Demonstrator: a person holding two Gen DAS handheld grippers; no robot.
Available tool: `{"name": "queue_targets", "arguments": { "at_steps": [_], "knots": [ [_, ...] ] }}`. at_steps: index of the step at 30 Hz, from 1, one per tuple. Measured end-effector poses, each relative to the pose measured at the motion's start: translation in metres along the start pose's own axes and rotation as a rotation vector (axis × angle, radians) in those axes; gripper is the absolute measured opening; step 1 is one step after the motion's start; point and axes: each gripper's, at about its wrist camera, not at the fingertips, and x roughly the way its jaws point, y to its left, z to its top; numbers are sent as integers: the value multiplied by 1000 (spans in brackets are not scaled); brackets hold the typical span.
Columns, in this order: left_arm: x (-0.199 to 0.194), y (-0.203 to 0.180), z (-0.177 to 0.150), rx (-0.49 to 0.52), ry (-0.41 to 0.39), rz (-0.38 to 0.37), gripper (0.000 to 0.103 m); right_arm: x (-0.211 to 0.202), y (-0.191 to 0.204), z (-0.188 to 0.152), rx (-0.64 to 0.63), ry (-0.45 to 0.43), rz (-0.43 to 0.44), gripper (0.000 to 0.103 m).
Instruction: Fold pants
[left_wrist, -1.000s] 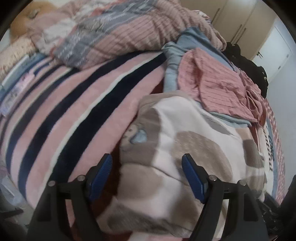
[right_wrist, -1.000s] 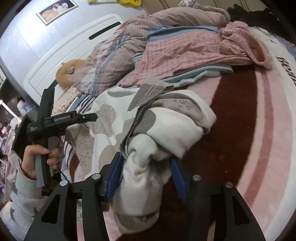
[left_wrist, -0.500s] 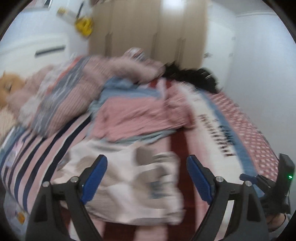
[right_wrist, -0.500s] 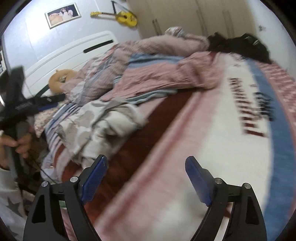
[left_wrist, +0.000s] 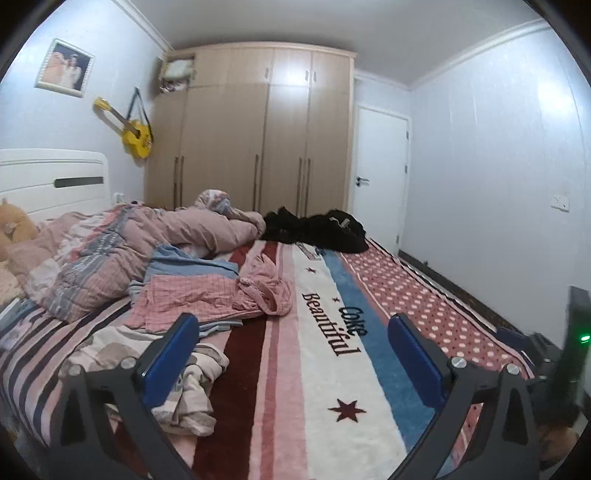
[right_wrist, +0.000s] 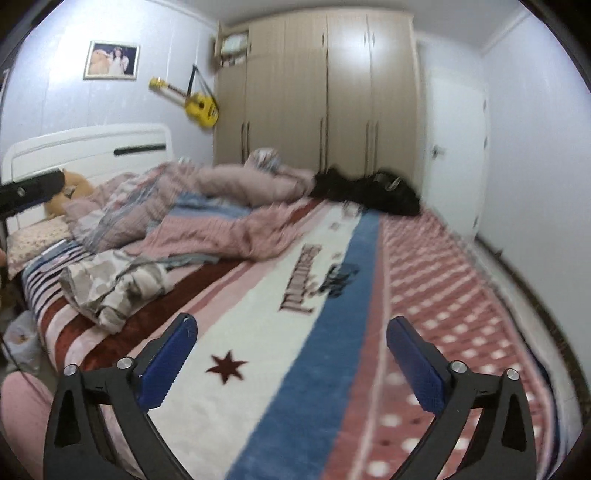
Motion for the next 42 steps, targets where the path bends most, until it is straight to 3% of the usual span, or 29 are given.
{"name": "queue_targets", "arguments": {
  "at_steps": [4,10,42],
  "knots": [
    [-8,-6,-8,9,-16,43,102,-42,0,3,61,-58,54,103],
    [-7,-14,-17,41,-2,40,102,-70,16,9,24,-129,19,103],
    [-1,-17,-24,34,14,51,102,-66,24,13,-5,-140,-50,103]
  ]
}}
